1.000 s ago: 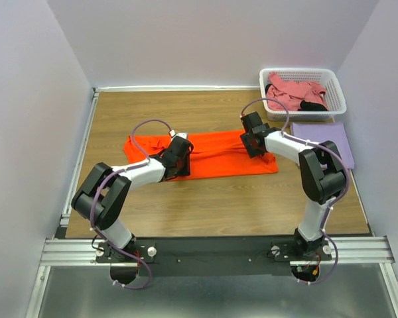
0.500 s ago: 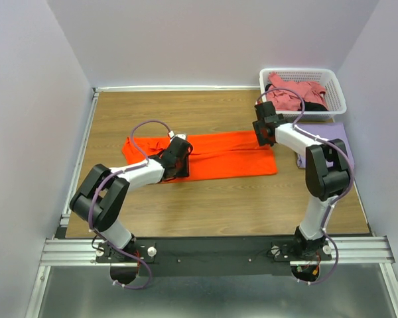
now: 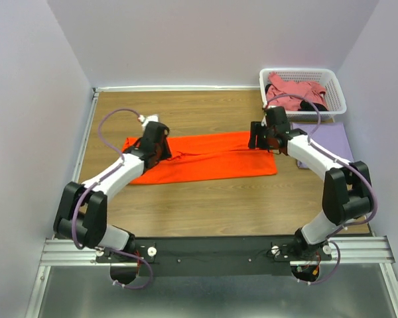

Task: Fold and stack the t-shirts
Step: Fold the tshirt

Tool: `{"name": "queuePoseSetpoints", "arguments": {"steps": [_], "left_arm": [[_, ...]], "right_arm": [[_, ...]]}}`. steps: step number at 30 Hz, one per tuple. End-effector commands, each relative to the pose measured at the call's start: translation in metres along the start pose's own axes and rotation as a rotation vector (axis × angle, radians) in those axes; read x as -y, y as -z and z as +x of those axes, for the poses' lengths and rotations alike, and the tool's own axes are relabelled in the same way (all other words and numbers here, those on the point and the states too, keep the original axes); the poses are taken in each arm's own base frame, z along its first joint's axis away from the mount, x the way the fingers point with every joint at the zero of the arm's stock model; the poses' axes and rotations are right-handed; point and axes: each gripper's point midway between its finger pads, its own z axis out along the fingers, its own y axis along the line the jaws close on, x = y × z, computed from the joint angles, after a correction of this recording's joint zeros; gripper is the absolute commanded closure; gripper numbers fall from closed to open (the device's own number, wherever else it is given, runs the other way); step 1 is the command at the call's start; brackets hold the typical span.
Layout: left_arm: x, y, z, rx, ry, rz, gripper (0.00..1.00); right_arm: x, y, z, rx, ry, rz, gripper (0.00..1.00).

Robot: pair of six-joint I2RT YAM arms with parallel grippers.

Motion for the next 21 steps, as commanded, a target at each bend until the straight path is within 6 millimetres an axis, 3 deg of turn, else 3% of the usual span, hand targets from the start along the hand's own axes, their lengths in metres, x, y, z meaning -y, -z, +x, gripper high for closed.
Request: {"name": "queuePoseSetpoints", "arguments": {"steps": [1, 5, 7, 12, 21], "left_arm": [[-0.073, 0.011, -0.022, 0.068, 0.127, -0.171, 0.58], [-0.129, 0.017, -0.021, 0.077, 0.198, -0.285, 0.59], [-0.152, 0.018, -0.017, 0.075, 0.236, -0.330, 0.59], [-0.177, 0.010, 0.006, 0.003, 0.306, -0.358, 0.59], [-0.185, 0.006, 0.044, -0.089, 0.396, -0.356, 0.59]], "right_arm": [[-0.021, 0.003, 0.047, -0.115, -0.112, -0.132, 0.32], [-0.006, 0.001, 0.074, -0.163, -0.151, -0.099, 0.33], [0.001, 0.001, 0.079, -0.166, -0.175, -0.088, 0.33], [0.034, 0.001, 0.108, -0.226, -0.300, -0.052, 0.34], [0.081, 0.015, 0.161, -0.318, -0.597, 0.007, 0.34]]}}
